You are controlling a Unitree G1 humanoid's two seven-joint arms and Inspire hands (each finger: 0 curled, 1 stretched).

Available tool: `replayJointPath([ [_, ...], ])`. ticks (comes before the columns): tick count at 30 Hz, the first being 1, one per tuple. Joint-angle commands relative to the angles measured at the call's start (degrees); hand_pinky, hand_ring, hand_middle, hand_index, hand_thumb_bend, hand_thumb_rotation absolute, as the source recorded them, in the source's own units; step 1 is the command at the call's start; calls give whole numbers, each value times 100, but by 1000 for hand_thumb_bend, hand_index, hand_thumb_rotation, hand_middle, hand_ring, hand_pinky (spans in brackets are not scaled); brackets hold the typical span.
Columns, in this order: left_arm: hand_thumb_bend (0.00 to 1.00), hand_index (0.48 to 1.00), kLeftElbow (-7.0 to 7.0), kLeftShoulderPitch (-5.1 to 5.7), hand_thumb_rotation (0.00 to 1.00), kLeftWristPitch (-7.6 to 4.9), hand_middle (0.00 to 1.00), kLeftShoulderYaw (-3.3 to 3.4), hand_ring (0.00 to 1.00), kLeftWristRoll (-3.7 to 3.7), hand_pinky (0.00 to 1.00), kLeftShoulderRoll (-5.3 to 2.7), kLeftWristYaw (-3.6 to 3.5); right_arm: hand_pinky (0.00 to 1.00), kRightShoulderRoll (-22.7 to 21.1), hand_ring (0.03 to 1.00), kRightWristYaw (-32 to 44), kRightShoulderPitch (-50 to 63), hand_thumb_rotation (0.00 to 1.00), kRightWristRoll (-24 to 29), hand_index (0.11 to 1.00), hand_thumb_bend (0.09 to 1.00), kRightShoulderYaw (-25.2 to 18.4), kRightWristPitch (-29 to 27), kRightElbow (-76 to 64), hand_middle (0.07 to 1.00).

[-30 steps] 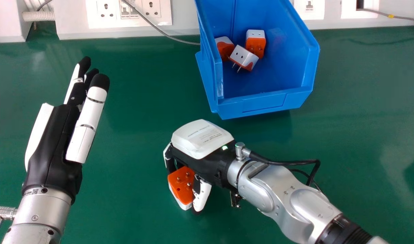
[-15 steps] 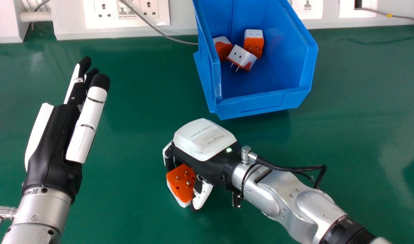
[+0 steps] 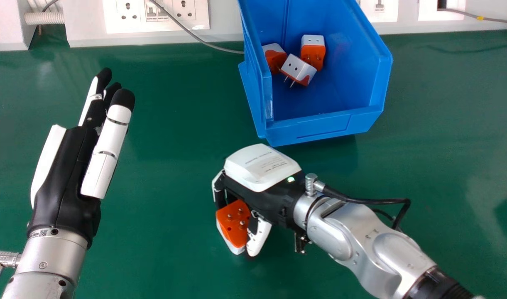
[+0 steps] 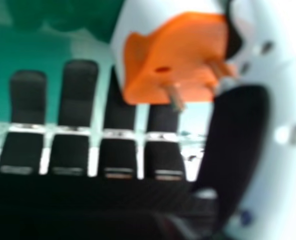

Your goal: Pick all objects and put in blue box

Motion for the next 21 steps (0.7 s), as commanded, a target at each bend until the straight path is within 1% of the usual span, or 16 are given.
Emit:
replayJointPath([
  [1, 526, 1000, -25, -72, 1000, -83, 990, 21, 985, -34, 928, 25, 3, 403, -54, 441, 88, -16, 0, 47, 450, 515, -121, 38, -307, 512],
  [6, 524, 1000, -18, -94, 1000, -82, 990, -1, 985, -36, 927, 6, 13, 402, -174, 437, 344, 15, 0, 88, 453, 514, -224, 86, -726, 519],
  [10, 520, 1000, 52, -113, 1000, -130, 990, 13, 984, -58, 927, 2, 4, 398, -263, 433, 528, 49, 0, 194, 457, 513, -362, 31, -1067, 524],
  [18, 506, 1000, 98, -120, 1000, -165, 990, 6, 984, -51, 929, -1, 5, 367, -449, 437, 968, 211, 0, 522, 468, 504, -710, -15, -1948, 532],
  [21, 497, 1000, 145, -135, 1000, -188, 990, 19, 984, -66, 930, 4, -5, 354, -514, 438, 1069, 306, 0, 634, 467, 501, -834, -25, -2257, 534],
])
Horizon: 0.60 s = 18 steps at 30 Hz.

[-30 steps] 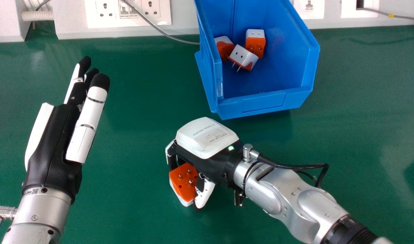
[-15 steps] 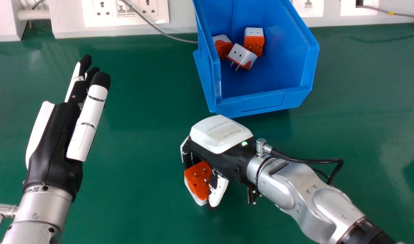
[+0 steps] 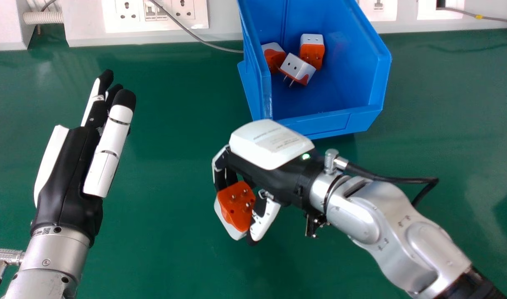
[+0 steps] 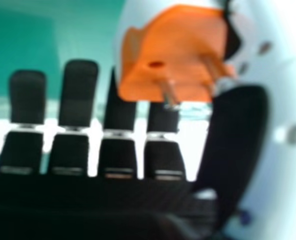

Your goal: Pick all objects and put in blue box

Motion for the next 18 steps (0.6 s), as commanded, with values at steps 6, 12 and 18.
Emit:
replayJointPath([
  [6, 489, 1000, 48, -76, 1000, -236, 989, 59, 984, -75, 931, 28, -23, 342, -145, 437, 142, 316, 0, 362, 465, 497, -364, -101, -852, 536],
  [12, 487, 1000, 115, -78, 1000, -310, 989, 81, 984, -91, 931, 51, -34, 338, -269, 436, 202, 586, 0, 588, 469, 496, -606, -149, -1291, 535],
  [18, 484, 1000, 192, -75, 1000, -398, 989, 127, 984, -103, 932, 93, -63, 328, -442, 433, 230, 790, 0, 705, 492, 493, -895, -206, -1701, 535],
])
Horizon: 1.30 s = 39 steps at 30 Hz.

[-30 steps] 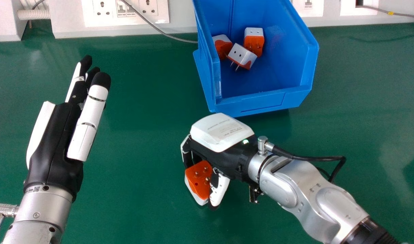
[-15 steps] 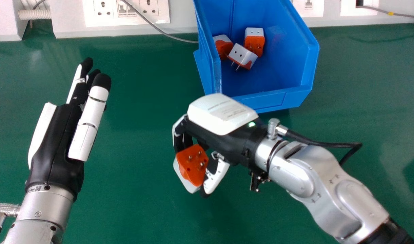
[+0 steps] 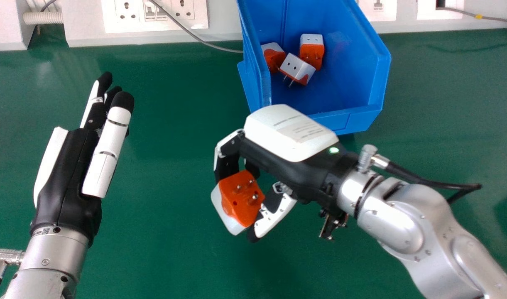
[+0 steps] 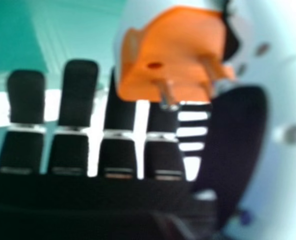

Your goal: Pick all objects and put in blue box

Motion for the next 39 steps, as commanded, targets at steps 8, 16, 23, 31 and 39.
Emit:
replayJointPath([
  [8, 483, 1000, -18, -49, 1000, -157, 989, 110, 984, -69, 932, 90, -87, 321, -122, 429, 136, 328, 0, 80, 510, 491, -468, 147, -1012, 534],
  [16, 486, 1000, -66, -23, 1000, -155, 989, 141, 984, -73, 930, 99, -127, 316, -340, 423, 248, 699, 0, 196, 533, 490, -955, 236, -1490, 527],
  [23, 491, 1000, -22, -45, 1000, -186, 989, 169, 984, -95, 929, 119, -139, 312, -632, 423, 395, 865, 0, 322, 538, 489, -1569, 401, -1832, 524],
  [31, 496, 1000, -22, -39, 1000, -219, 988, 164, 984, -107, 928, 110, -146, 321, -806, 423, 386, 777, 0, 183, 520, 492, -2044, 776, -1844, 520],
  [39, 494, 1000, 18, -50, 1000, -253, 988, 174, 985, -111, 932, 115, -161, 325, -941, 425, 22, 326, 0, -104, 512, 493, -2164, 791, -1230, 520],
])
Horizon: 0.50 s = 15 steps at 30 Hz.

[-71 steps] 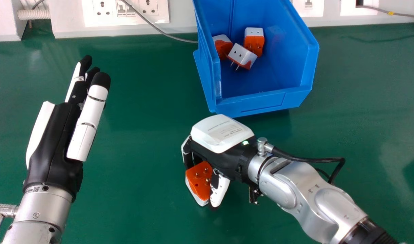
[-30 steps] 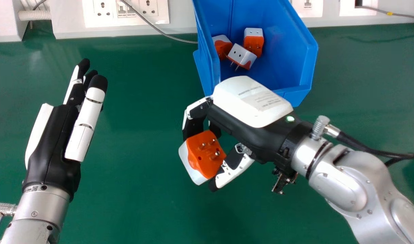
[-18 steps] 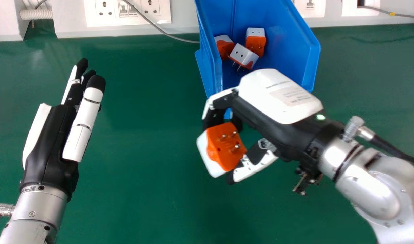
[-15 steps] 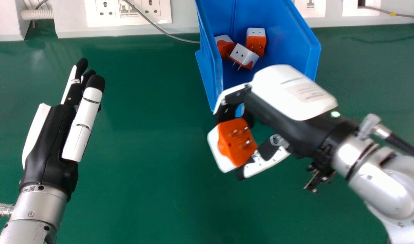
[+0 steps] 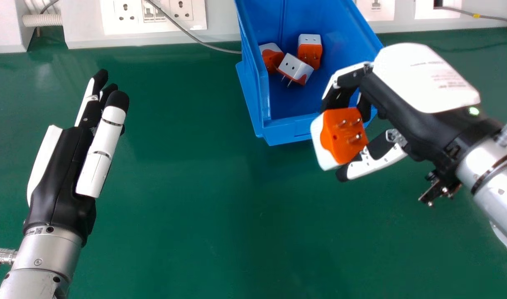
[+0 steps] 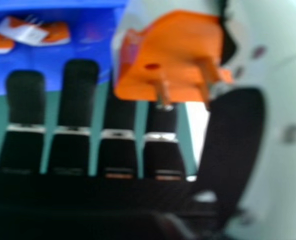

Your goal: Pick all objects and put in blue box

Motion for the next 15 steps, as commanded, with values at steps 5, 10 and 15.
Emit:
replayJointPath([
  [5, 492, 1000, -72, -52, 1000, -118, 988, 29, 985, -40, 934, 50, 0, 325, 14, 425, -457, -868, 0, -250, 513, 493, 56, 33, 791, 520],
  [10, 490, 1000, -84, -39, 1000, -126, 988, 10, 985, -27, 935, 33, 14, 325, 226, 424, -817, -1618, 0, -445, 514, 493, 404, 86, 1844, 520],
  [15, 486, 1000, -79, -14, 1000, -145, 988, 7, 985, -19, 936, 25, 27, 325, 360, 424, -1169, -2214, 0, -556, 509, 493, 701, 48, 2751, 524],
])
